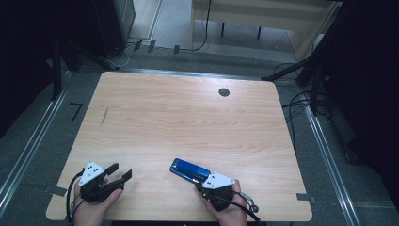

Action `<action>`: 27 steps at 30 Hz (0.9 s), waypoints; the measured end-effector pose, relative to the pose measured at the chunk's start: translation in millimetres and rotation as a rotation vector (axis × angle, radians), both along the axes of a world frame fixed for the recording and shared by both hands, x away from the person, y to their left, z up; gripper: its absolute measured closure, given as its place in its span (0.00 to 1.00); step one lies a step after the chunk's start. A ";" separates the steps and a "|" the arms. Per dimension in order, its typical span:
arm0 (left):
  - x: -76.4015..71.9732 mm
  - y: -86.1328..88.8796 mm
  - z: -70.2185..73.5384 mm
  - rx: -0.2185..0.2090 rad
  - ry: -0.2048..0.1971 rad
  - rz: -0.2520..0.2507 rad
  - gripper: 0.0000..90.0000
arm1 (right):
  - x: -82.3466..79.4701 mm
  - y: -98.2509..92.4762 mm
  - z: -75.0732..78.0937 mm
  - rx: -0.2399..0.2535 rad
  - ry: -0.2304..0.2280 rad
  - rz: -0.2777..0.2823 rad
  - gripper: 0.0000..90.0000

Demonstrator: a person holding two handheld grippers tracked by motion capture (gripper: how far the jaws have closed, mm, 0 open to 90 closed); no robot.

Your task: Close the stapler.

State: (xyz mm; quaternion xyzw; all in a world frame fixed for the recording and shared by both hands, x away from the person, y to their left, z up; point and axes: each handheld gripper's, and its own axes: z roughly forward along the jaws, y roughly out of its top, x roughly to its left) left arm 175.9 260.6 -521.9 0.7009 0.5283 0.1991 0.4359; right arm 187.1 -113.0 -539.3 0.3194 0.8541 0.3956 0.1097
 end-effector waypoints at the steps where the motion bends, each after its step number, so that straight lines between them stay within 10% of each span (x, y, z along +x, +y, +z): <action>1: 1.6 0.6 -0.6 -0.004 -0.001 0.005 0.41 | 0.6 -0.7 -0.5 0.012 0.009 -0.003 1.00; 27: 22.8 1.9 -6.1 -0.010 0.046 -0.004 0.42 | 17.7 -4.7 -4.8 0.040 -0.025 -0.113 1.00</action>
